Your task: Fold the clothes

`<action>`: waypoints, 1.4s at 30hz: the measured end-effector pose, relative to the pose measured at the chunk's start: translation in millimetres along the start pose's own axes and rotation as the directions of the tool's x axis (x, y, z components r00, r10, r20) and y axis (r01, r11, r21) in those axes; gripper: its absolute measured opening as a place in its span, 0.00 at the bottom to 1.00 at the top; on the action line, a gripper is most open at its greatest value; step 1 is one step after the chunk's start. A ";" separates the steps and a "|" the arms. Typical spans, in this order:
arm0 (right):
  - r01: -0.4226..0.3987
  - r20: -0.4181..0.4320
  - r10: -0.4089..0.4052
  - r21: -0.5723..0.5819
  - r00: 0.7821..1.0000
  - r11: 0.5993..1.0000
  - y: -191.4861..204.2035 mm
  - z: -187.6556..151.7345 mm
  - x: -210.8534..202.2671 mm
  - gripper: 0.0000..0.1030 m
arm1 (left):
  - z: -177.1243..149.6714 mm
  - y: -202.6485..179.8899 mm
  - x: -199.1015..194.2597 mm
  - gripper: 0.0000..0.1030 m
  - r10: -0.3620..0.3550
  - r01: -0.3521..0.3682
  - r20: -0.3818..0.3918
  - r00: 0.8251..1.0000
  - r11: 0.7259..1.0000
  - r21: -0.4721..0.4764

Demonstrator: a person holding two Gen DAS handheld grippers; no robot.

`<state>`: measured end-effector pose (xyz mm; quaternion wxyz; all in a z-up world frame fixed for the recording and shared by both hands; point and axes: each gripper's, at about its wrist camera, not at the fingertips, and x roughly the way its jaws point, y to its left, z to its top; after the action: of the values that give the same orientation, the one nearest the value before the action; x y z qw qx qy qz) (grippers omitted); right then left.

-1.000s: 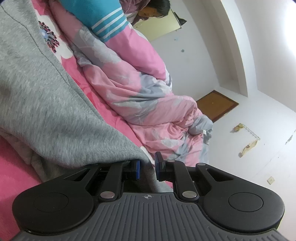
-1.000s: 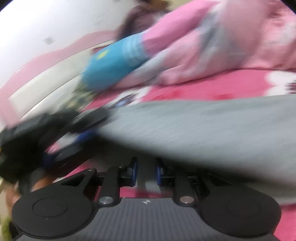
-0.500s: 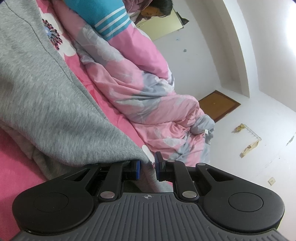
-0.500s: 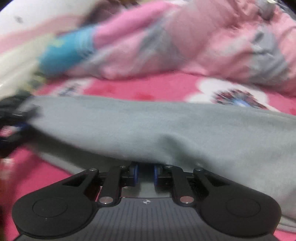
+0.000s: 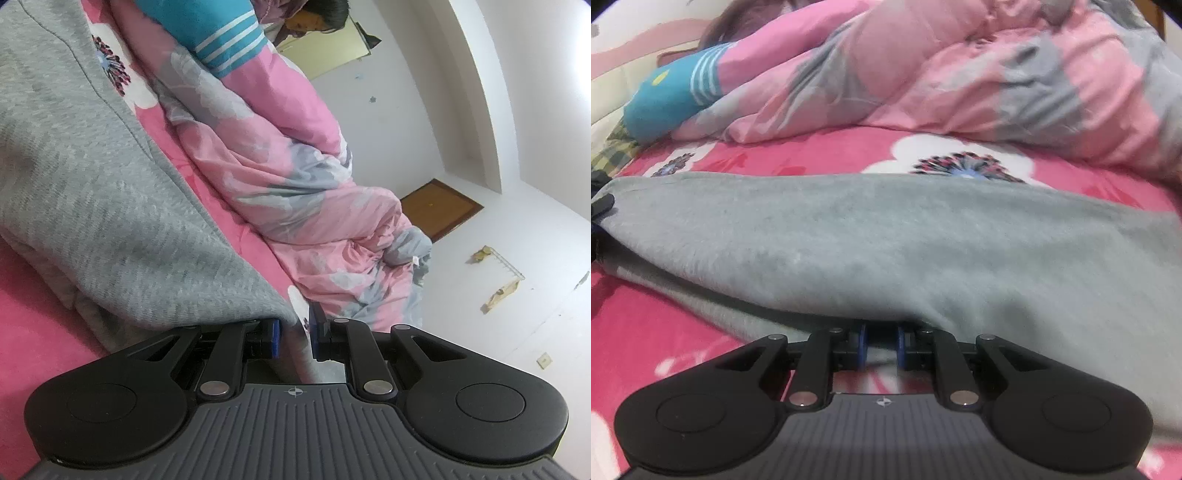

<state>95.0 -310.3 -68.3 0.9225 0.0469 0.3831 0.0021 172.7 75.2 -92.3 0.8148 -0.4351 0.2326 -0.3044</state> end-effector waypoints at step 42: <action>0.181 0.114 -0.141 -0.700 0.983 0.691 -3.7 -44.4 -22.6 0.08 | -8.9 7.7 17.2 0.29 0.118 -0.117 -0.029 0.993 0.993 0.014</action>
<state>47.6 -311.1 -83.8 0.8759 -0.3439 0.3318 0.0667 181.4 61.5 -105.4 0.8305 -0.4111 0.2678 -0.2638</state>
